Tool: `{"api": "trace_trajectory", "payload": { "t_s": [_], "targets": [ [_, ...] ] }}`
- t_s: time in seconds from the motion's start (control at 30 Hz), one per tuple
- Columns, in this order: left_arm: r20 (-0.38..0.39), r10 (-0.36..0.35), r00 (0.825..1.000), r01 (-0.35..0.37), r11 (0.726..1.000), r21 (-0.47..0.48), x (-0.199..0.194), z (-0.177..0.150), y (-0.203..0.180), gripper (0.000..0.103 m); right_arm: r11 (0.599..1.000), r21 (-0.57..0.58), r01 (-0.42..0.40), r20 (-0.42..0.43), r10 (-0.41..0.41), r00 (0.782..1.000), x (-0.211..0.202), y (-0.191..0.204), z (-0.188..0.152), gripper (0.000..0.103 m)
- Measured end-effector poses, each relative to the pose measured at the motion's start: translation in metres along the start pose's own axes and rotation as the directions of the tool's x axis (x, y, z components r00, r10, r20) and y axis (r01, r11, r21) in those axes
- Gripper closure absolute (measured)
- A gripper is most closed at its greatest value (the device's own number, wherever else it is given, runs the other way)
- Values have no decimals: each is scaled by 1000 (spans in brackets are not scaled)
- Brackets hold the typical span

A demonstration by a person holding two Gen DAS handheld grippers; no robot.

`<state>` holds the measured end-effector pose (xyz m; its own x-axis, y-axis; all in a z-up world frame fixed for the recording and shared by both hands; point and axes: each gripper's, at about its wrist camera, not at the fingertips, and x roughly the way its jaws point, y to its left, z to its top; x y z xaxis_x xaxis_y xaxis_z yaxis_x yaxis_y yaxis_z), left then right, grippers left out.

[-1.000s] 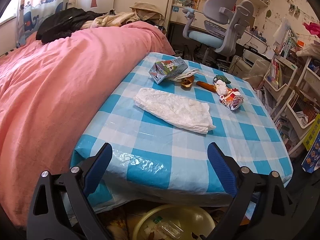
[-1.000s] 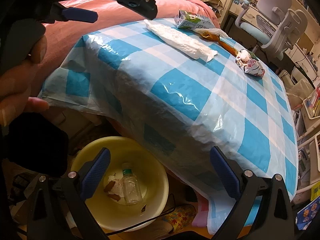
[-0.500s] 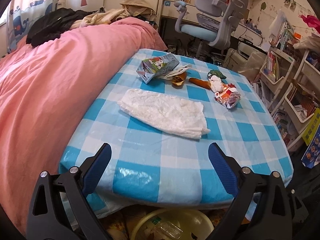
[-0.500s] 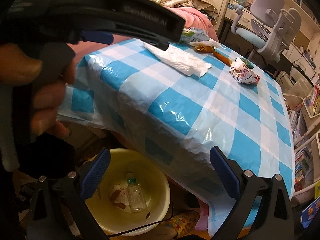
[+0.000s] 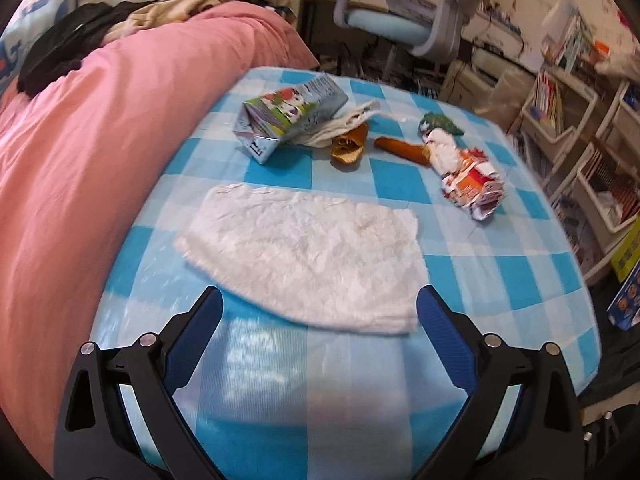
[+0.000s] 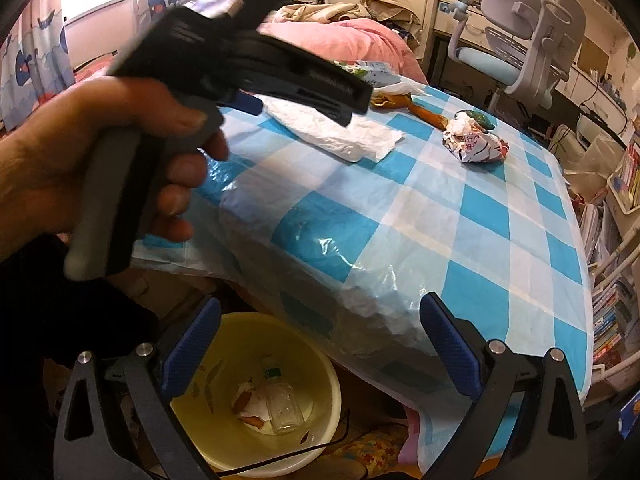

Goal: Collect trash
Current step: 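Grasp the white napkin with the left tool and lift it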

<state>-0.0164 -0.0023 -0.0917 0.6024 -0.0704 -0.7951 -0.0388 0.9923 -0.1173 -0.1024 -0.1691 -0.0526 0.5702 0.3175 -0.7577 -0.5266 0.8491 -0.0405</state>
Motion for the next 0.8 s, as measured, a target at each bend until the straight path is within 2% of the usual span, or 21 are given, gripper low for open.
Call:
{"api": "trace_trajectory", "payload": {
  "t_s": [0.13, 0.27, 0.33, 0.4, 0.43, 0.5, 0.57, 0.67, 0.8],
  "targets": [
    [-66, 21, 998, -20, 999, 25, 25, 10, -1, 9, 1000, 7, -8, 1, 8, 1000, 2, -2, 2, 8],
    [-90, 92, 992, -78, 987, 143, 38, 13, -19, 9, 1000, 14, -17, 1, 17, 1000, 4, -5, 4, 8],
    [-81, 78, 994, -63, 983, 170, 39, 12, -27, 13, 1000, 15, -20, 3, 20, 1000, 5, -6, 6, 8],
    [-71, 51, 996, -36, 978, 205, 36, 12, -35, 33, 1000, 16, -21, 3, 21, 1000, 6, -8, 7, 8],
    [-72, 29, 997, -12, 973, 231, 35, 14, -40, 40, 1000, 18, -21, 4, 21, 1000, 7, -9, 8, 8],
    [-76, 8, 997, 12, 967, 255, 32, 14, -47, 73, 1000, 22, -22, 7, 22, 1000, 6, -11, 9, 8],
    [-94, -13, 996, 37, 964, 262, 31, 16, -52, 94, 999, 29, -22, 13, 21, 1000, 5, -13, 10, 8],
    [-119, -93, 989, 114, 975, 189, 22, 23, -49, 97, 999, 41, -21, 23, 20, 1000, 3, -17, 12, 8],
    [-29, -151, 988, 154, 968, 199, -7, 43, -57, 97, 997, 70, -31, 12, 30, 999, 5, -22, 13, 8]
  ]
}}
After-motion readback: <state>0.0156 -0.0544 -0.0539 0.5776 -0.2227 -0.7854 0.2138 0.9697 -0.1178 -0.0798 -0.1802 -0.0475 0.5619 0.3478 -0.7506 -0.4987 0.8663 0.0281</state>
